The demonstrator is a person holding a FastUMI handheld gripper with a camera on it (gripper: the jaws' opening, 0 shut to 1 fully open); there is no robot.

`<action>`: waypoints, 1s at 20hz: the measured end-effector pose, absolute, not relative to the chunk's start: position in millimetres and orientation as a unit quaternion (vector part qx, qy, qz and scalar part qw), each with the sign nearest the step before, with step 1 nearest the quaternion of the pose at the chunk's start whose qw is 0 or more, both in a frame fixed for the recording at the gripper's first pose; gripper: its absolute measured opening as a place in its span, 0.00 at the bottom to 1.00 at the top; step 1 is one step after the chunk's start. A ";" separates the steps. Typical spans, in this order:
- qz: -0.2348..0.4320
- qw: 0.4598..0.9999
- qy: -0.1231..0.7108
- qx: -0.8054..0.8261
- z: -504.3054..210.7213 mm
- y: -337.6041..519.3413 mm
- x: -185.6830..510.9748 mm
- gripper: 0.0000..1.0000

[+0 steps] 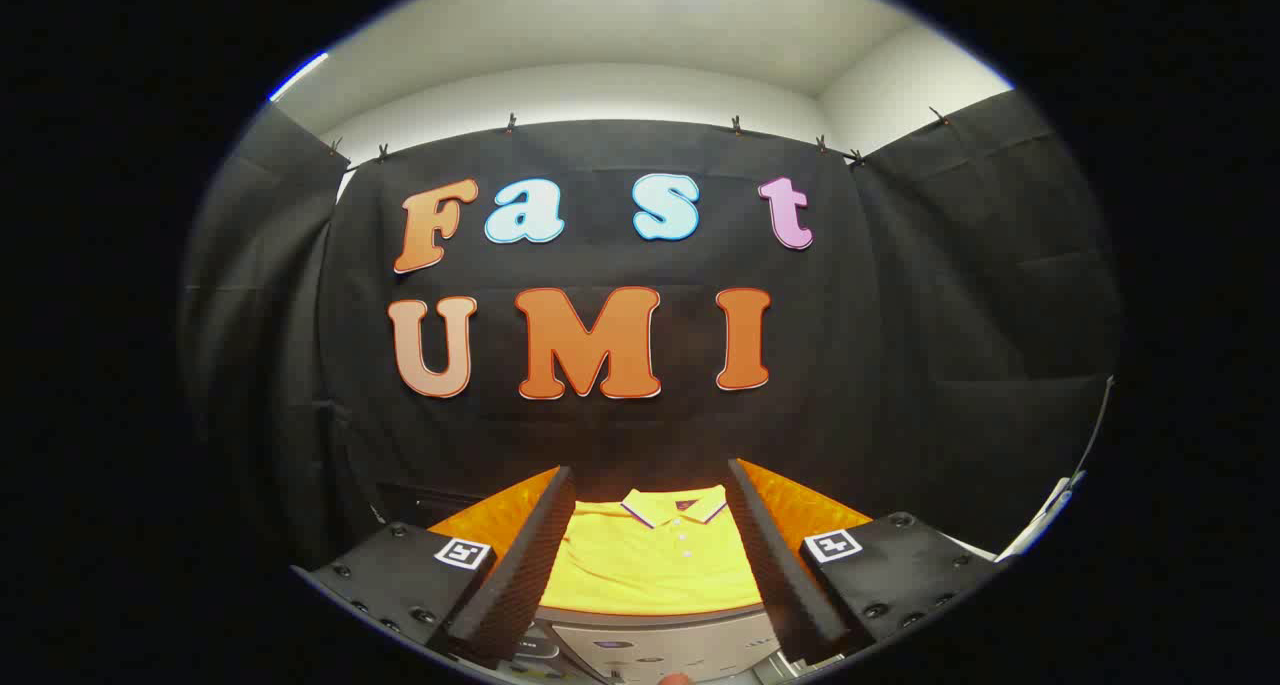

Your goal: Put the clothes into the washing machine and then close the washing machine lid.

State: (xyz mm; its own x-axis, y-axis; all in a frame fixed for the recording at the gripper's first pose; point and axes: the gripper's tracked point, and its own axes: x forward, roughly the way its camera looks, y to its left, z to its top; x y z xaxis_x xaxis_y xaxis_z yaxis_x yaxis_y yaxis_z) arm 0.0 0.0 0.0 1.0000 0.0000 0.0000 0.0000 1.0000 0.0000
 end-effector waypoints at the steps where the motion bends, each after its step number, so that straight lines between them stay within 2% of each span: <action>1: 0.001 1.000 0.001 -0.001 0.5 -0.5 1.0 0.98; 20: 0.011 1.000 0.004 -0.022 16.2 -17.2 24.8 0.98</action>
State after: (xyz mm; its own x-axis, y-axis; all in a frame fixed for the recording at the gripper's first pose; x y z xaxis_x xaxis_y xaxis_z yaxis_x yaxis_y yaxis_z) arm 24.8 -17.2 16.2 0.9997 0.0220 -0.0077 -0.0223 0.9988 -0.0440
